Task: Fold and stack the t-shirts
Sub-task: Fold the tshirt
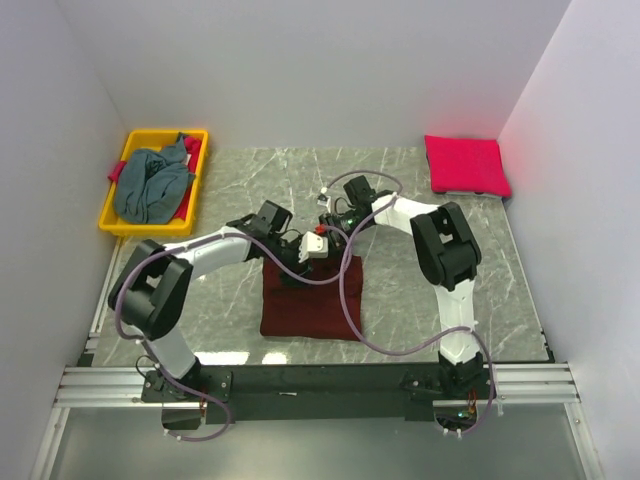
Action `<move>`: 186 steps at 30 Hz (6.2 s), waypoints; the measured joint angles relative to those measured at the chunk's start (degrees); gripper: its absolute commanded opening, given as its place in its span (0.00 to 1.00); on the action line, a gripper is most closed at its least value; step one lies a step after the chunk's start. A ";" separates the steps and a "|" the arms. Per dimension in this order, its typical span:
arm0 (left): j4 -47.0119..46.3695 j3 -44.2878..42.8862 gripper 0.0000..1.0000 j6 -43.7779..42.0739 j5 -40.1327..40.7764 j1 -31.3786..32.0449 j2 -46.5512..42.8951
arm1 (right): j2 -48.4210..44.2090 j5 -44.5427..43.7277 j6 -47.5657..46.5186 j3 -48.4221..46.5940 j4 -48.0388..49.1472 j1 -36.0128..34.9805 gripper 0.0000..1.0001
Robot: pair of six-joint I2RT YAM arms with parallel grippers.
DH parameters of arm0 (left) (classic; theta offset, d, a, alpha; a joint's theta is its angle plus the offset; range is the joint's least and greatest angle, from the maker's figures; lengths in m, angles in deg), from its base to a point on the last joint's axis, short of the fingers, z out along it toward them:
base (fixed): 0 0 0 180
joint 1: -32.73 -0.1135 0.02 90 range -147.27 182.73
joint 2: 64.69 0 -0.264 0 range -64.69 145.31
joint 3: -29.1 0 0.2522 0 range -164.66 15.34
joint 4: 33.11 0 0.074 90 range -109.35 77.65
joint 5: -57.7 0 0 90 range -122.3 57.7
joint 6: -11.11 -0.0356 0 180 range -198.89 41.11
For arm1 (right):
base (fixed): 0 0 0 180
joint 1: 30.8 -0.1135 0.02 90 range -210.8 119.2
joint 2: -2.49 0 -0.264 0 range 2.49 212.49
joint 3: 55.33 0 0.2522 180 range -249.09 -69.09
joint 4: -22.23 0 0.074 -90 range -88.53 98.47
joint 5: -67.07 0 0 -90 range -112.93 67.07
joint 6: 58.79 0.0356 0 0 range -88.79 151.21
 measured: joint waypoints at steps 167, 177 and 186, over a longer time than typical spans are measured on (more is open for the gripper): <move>-3.56 0.68 0.01 49.51 1.38 -24.65 2.99 | -9.18 -7.15 -0.24 8.83 -4.52 12.76 0.00; -5.03 -2.97 0.01 49.64 2.10 -25.66 8.37 | -8.63 -10.27 1.36 8.68 1.31 14.29 0.00; -5.73 -4.46 0.35 48.98 1.75 -26.36 10.25 | -4.50 -10.40 2.27 3.56 1.38 14.43 0.41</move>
